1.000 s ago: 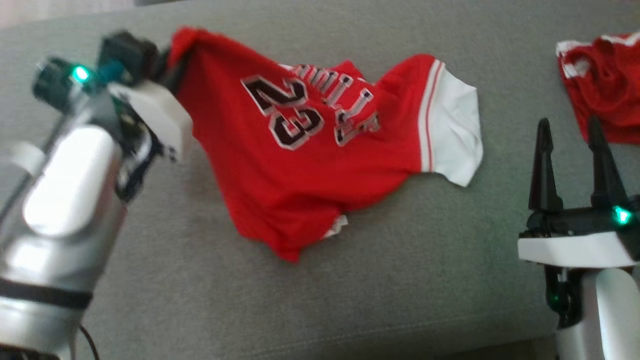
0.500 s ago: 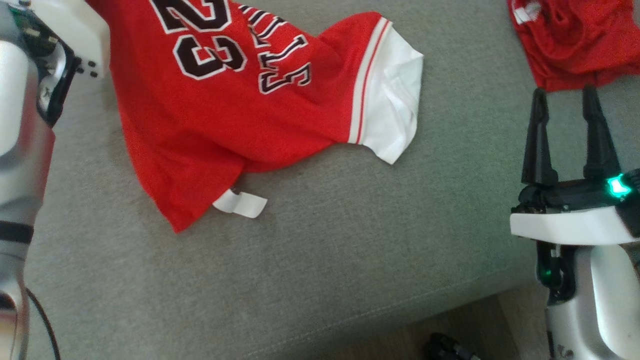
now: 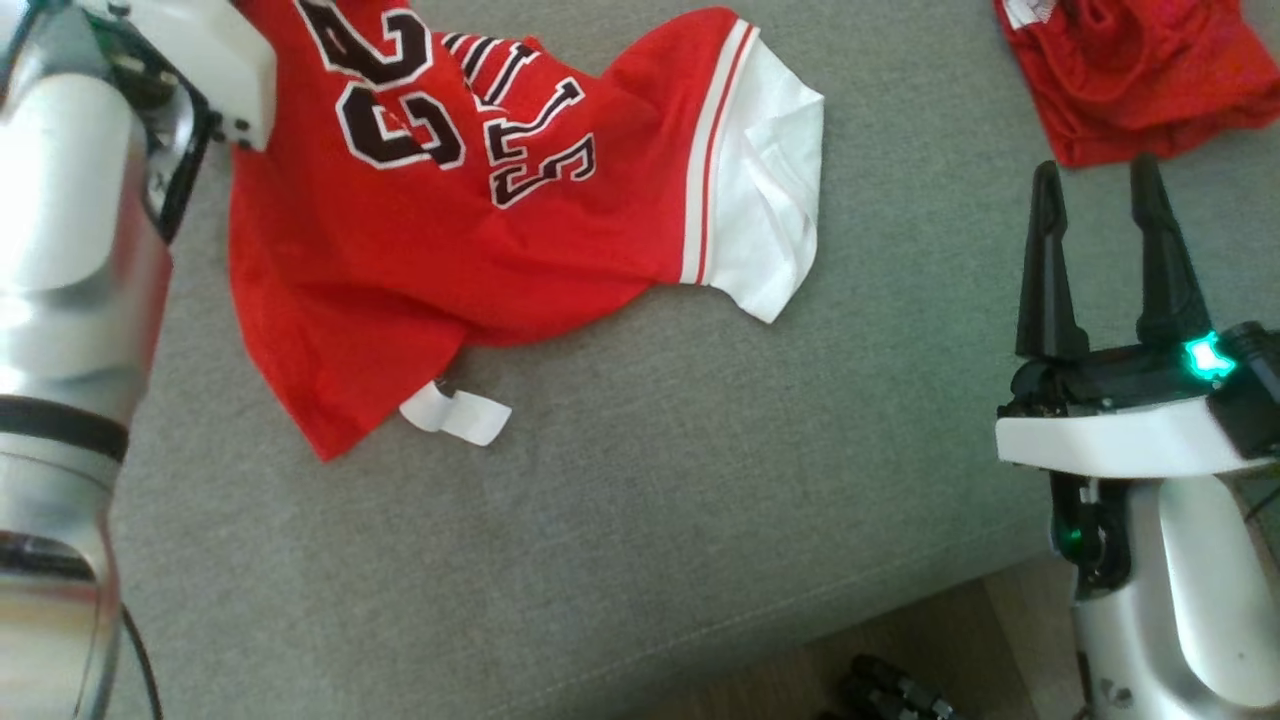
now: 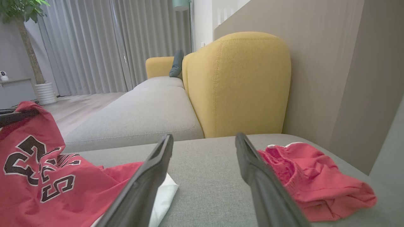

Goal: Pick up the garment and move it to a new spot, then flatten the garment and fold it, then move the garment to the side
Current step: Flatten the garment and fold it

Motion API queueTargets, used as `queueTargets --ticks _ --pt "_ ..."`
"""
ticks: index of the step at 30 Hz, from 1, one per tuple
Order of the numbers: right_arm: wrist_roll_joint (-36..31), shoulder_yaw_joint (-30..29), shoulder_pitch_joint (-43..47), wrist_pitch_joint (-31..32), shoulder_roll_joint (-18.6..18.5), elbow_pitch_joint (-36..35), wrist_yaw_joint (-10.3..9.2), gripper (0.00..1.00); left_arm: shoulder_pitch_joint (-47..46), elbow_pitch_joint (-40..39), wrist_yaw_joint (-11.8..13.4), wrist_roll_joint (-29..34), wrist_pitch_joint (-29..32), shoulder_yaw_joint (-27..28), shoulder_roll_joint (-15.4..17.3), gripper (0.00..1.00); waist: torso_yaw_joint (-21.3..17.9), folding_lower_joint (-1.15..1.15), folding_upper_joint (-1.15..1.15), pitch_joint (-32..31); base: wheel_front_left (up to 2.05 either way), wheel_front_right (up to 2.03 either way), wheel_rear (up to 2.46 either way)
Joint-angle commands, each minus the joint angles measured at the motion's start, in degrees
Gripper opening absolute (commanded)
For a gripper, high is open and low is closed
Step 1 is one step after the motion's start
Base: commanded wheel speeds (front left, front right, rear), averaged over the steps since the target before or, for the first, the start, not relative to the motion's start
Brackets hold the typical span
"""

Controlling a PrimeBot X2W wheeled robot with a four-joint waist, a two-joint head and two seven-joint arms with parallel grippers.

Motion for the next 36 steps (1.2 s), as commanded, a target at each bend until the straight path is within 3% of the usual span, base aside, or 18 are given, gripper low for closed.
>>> queueTargets --ticks 1,8,15,21,29,36 --pt "0.35 1.29 -0.89 -0.35 -0.30 -1.12 0.37 1.00 -1.72 -0.32 -0.15 -0.87 -0.70 1.47 1.83 1.00 0.65 0.00 0.00 -0.44 0.00 0.00 0.00" --pt "-1.44 0.68 -0.52 -0.35 -0.30 2.65 0.37 1.00 0.18 3.14 -0.48 -4.01 -2.31 2.87 0.01 1.00 4.23 0.00 0.00 -2.78 0.00 0.00 0.00" --pt "-5.37 -2.03 -1.30 0.13 -0.30 9.43 0.37 1.00 6.47 0.39 -0.96 -7.94 -3.58 4.45 -4.14 1.00 9.68 0.00 0.00 -7.59 0.00 0.00 0.00" --pt "-7.17 -4.19 -1.02 1.74 -0.30 12.57 0.37 1.00 18.32 -9.74 -0.31 -11.06 -3.77 6.49 -7.43 1.00 13.78 0.00 0.00 -11.73 0.00 0.00 0.00" --pt "-10.53 -6.33 -1.85 4.98 -0.30 16.70 0.37 1.00 38.33 -25.40 3.27 -13.28 -3.79 8.24 -11.09 1.00 17.71 0.00 0.00 -13.75 0.00 0.00 0.00" --pt "-17.46 -8.78 -7.77 9.18 -0.30 24.38 0.37 1.00 44.80 -32.11 5.21 -13.04 -3.79 8.41 -12.24 1.00 20.02 0.00 0.00 -11.94 0.00 0.00 0.00"
